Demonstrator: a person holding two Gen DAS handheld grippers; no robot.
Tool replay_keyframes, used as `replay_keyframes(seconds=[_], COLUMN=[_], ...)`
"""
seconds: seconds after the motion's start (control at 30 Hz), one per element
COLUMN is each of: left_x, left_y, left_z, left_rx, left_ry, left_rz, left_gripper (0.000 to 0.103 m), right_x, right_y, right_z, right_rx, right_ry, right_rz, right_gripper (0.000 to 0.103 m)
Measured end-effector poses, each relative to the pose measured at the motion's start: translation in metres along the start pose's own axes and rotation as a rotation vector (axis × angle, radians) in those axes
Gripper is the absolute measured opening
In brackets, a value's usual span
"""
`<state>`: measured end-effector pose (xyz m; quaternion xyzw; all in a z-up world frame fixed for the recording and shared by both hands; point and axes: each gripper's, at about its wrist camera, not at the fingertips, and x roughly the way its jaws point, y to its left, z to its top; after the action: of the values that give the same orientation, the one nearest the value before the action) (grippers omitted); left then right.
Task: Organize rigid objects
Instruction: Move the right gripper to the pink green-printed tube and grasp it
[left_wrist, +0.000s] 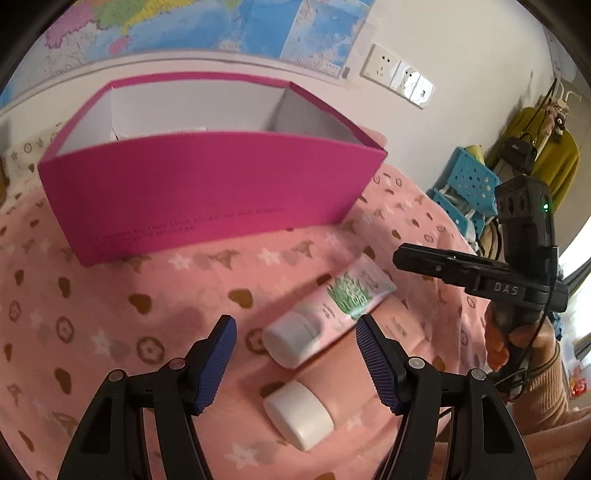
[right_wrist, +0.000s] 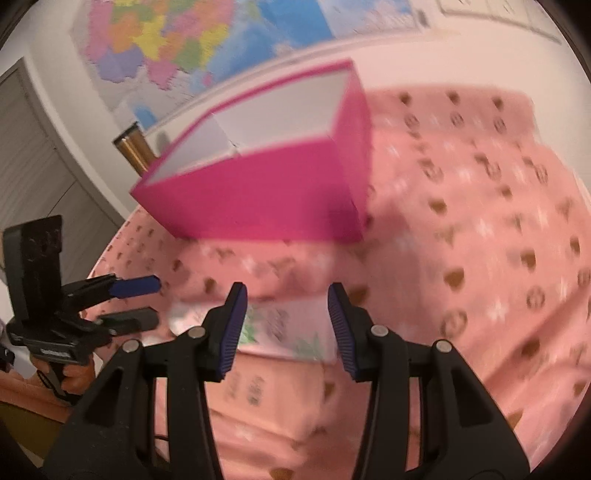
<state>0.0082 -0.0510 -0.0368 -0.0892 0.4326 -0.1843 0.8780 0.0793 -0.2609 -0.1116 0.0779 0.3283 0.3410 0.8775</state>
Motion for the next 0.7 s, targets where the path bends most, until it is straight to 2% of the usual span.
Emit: replay_keyframes(seconds=[0.17,0.43,0.6,0.7], left_x=[0.004,0.007,0.012,0.012], left_y=[-0.001,0.0,-0.002,-0.002], left_z=[-0.003,-0.006,-0.005,-0.005], left_rx=[-0.003,-0.018,-0.018,-0.013], left_ry=[0.031,0.055,0.072,0.071], left_rz=[-0.017,-0.052,-0.056,-0.038], left_gripper=[0.066,0.057,0.044,0.043], right_x=[0.006,0.018,0.02,0.021], right_y=[-0.008,-0.011,-0.007,-0.003], right_z=[-0.011,-0.013,-0.017,-0.018], right_rx=[0.037,0.056,0.053,0.043], right_ry=[0.021,0.033,0.039,0.044], right_rz=[-0.006,-0.003,0.009,0.008], right_gripper=[0.048,0.048,0.048,0.049])
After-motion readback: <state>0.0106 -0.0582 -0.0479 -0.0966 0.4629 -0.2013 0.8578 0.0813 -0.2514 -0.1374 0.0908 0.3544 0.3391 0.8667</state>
